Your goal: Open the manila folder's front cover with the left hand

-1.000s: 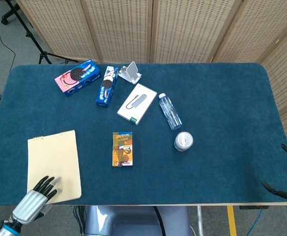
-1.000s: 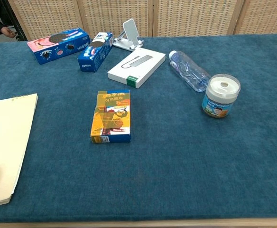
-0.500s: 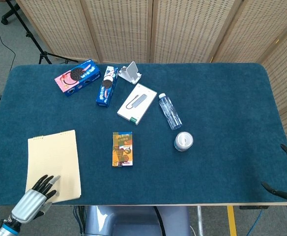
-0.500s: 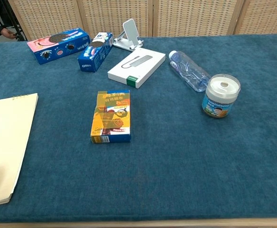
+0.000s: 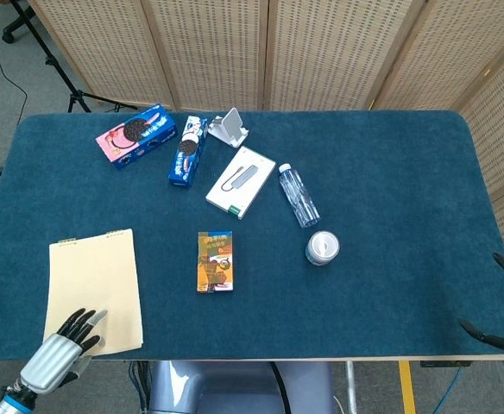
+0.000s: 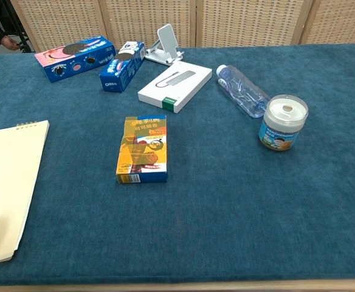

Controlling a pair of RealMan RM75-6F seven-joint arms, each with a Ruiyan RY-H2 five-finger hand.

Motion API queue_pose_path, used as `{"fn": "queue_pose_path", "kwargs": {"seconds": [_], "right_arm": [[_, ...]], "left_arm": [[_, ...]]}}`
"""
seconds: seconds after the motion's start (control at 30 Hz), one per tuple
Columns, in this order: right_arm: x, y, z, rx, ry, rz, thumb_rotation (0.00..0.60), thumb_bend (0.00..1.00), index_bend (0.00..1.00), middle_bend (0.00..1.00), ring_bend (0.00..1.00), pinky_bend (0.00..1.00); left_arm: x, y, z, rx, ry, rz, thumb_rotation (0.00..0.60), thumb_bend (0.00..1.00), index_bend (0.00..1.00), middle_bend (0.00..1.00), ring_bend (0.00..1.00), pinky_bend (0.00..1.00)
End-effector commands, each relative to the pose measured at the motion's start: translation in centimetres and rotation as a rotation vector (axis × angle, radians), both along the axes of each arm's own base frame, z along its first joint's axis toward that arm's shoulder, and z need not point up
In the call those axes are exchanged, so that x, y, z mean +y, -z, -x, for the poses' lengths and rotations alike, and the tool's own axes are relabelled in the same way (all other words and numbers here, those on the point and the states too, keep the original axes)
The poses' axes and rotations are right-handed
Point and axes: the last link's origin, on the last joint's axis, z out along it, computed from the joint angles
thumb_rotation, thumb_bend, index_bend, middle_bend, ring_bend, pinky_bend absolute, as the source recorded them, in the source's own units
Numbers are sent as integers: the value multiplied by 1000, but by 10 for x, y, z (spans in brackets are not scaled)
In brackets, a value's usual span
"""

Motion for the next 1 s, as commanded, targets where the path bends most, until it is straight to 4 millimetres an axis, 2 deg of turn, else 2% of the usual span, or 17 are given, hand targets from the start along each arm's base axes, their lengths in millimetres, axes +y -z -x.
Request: {"fn": "queue_pose_path", "kwargs": {"seconds": [0.03,0.6,1.0], "right_arm": [[0,0,0,0,1,0,600,0,33,0,0,0],[0,0,1,1,3,-1,600,0,33,0,0,0],[0,0,1,2,4,1,600,0,33,0,0,0]], "left_arm": [[0,0,0,-2,1,0,600,560,770,0,0,0],[-9,-1,-6,-29,26,57,600,565,780,0,0,0],[-20,-12,-22,-146,35,133,600,565,781,0,0,0]]}}
